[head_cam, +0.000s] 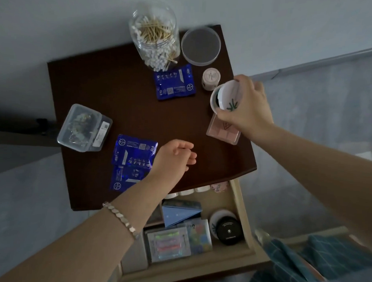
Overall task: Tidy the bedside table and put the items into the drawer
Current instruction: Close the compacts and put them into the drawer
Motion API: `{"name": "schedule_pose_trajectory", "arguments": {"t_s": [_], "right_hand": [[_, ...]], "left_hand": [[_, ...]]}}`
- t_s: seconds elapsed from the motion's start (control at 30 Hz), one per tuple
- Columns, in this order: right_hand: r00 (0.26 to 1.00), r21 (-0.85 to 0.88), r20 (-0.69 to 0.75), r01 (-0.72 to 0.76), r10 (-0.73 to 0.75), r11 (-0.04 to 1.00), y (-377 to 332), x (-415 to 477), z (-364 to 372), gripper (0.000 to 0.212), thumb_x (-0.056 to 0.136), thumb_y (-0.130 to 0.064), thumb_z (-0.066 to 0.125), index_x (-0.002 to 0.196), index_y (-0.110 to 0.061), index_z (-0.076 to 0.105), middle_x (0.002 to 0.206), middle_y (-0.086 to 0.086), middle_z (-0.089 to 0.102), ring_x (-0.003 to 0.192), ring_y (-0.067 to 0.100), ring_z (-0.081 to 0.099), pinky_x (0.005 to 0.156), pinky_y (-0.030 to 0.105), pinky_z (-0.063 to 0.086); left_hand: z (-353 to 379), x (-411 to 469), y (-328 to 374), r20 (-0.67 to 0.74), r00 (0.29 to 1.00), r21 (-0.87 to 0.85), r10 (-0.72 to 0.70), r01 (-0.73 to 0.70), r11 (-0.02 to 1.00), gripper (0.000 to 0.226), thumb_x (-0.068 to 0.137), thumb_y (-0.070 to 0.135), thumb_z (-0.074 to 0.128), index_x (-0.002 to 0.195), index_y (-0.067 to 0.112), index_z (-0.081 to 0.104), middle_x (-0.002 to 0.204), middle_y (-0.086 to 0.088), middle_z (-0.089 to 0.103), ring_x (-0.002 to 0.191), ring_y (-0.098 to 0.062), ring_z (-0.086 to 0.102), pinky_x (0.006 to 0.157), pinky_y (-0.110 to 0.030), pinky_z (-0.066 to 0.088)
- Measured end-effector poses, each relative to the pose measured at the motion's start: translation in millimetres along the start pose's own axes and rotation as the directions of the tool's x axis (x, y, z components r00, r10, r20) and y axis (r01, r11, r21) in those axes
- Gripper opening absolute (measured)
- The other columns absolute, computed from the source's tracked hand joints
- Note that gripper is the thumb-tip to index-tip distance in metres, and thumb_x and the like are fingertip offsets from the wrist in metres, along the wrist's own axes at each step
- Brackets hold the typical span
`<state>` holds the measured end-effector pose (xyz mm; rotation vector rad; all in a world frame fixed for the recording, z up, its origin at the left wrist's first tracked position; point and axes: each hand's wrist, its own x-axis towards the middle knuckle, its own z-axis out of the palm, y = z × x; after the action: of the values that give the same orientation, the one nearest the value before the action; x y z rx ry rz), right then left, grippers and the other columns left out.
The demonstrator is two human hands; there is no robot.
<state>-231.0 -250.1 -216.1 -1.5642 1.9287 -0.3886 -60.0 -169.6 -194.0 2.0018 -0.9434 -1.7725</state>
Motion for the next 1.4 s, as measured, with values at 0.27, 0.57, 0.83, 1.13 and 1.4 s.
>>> {"name": "schedule_pose_trajectory", "arguments": {"t_s": [0.27, 0.57, 0.83, 1.13, 1.4], "right_hand": [[0.956, 0.076, 0.291, 0.026, -0.047, 0.997, -14.3, -80.1, -0.6, 0.088, 0.062, -0.042, 0.078, 0.136, -0.031, 0.031, 0.134, 0.0, 0.037, 0.119, 0.016, 0.04, 0.093, 0.031, 0.044], [0.946, -0.066, 0.319, 0.076, -0.052, 0.995, -10.4, -133.9, 7.1, 0.094, 0.064, -0.055, 0.073, 0.14, -0.032, 0.024, 0.124, -0.007, 0.042, 0.113, 0.01, 0.043, 0.083, 0.021, 0.037], [0.847, -0.11, 0.523, 0.18, -0.097, 0.978, 0.4, -143.3, 14.2, 0.078, 0.07, -0.052, 0.069, 0.134, -0.041, 0.025, 0.117, -0.005, 0.035, 0.103, 0.012, 0.047, 0.085, 0.029, 0.049], [0.603, -0.42, 0.796, 0.486, 0.053, 0.767, 92.6, -188.7, 86.1, 0.073, 0.079, -0.043, 0.065, 0.14, -0.027, 0.027, 0.141, 0.007, 0.032, 0.127, 0.027, 0.033, 0.104, 0.041, 0.036], [0.648, -0.532, 0.752, 0.489, 0.12, 0.691, 117.7, -207.2, 107.7, 0.071, 0.087, -0.052, 0.05, 0.143, -0.017, 0.024, 0.14, 0.011, 0.033, 0.124, 0.029, 0.037, 0.104, 0.038, 0.033]], "left_hand": [[3.5, -1.8, 24.9, 0.273, 0.947, -0.54, -0.17, 0.298, 0.787, 0.046, 0.093, 0.046, 0.041, 0.127, 0.016, 0.05, 0.117, -0.016, 0.06, 0.105, -0.032, 0.061, 0.086, -0.047, 0.052], [3.6, -23.6, -7.7, 0.305, 0.952, -0.137, 0.03, 0.012, 0.991, 0.017, 0.094, 0.025, 0.047, 0.097, 0.023, 0.063, 0.097, -0.012, 0.07, 0.089, -0.023, 0.07, 0.076, -0.038, 0.058], [8.1, -31.7, -29.7, 0.307, 0.951, -0.012, 0.034, -0.032, 0.999, 0.016, 0.095, 0.021, 0.047, 0.096, 0.017, 0.062, 0.093, -0.007, 0.069, 0.085, -0.017, 0.069, 0.071, -0.028, 0.059], [9.2, -24.6, -73.7, 0.134, 0.977, 0.191, -0.165, 0.138, 0.972, 0.02, 0.097, 0.017, 0.045, 0.111, 0.012, 0.058, 0.097, 0.002, 0.064, 0.093, -0.012, 0.063, 0.078, -0.026, 0.051], [6.4, -22.3, -82.7, 0.15, 0.97, 0.146, -0.191, 0.169, 0.975, 0.011, 0.095, 0.019, 0.049, 0.101, 0.018, 0.058, 0.099, 0.0, 0.067, 0.093, -0.012, 0.064, 0.081, -0.027, 0.052]]}}
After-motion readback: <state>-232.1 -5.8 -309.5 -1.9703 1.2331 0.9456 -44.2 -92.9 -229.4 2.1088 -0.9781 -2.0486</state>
